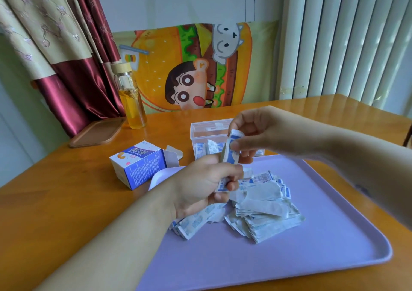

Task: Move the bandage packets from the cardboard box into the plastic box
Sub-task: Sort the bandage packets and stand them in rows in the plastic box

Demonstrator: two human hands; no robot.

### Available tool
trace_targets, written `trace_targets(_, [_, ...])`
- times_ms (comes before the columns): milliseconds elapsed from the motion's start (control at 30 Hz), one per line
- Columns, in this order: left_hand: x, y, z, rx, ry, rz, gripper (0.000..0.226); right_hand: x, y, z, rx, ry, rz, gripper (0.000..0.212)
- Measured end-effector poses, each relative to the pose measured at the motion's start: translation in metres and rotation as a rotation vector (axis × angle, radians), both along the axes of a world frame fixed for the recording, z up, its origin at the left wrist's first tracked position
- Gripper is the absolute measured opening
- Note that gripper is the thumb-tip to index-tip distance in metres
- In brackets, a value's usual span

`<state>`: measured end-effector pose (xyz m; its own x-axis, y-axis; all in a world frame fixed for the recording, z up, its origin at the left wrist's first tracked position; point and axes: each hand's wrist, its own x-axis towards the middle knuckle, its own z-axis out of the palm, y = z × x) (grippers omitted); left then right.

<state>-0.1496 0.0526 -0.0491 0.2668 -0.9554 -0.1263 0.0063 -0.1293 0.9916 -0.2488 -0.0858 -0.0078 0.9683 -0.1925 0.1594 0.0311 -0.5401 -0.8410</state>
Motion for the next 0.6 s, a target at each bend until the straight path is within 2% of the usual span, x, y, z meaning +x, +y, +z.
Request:
trace_targets(100, [0.006,-0.009,0.011,-0.025,-0.097,0.033,0.014,0.01,-0.006,0.006,-0.03,-0.089,-0.081,0.01])
trace_targets(167, [0.015,-0.018,0.018,-0.064,-0.201,0.048,0.014,0.017,-0.013,0.012,-0.061,-0.124,-0.135,0.012])
trace_targets(233, [0.028,-0.029,0.028,-0.066,-0.42,0.091,0.017,0.025,-0.023,0.02,-0.105,-0.153,-0.195,0.012])
trace_targets(300, [0.04,-0.041,0.041,-0.046,-0.675,0.139,0.028,0.034,-0.035,0.03,-0.141,-0.186,-0.248,0.011])
trace_targets(400, [0.055,-0.061,0.06,-0.06,-0.873,0.188,0.024,0.046,-0.049,0.04,-0.167,-0.235,-0.319,0.012])
trace_targets(500, [0.071,-0.089,0.073,-0.026,-0.912,0.183,0.018,0.061,-0.069,0.043,-0.192,-0.25,-0.376,0.014])
trace_targets(600, [0.085,-0.122,0.07,-0.006,-0.822,0.186,0.009,0.073,-0.09,0.038,-0.207,-0.235,-0.439,0.013])
